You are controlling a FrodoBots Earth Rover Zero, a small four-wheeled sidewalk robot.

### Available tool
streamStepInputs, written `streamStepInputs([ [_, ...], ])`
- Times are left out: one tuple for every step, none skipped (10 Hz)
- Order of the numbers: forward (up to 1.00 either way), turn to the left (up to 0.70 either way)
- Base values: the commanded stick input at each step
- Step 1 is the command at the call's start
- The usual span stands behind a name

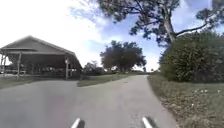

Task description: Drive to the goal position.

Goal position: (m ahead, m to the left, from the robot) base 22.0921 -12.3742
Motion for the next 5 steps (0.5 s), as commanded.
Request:
streamStepInputs([
  [0.69,0.03],
  [0.69,0.03],
  [0.69,0.03],
  [0.69,0.03],
  [0.69,0.03],
])
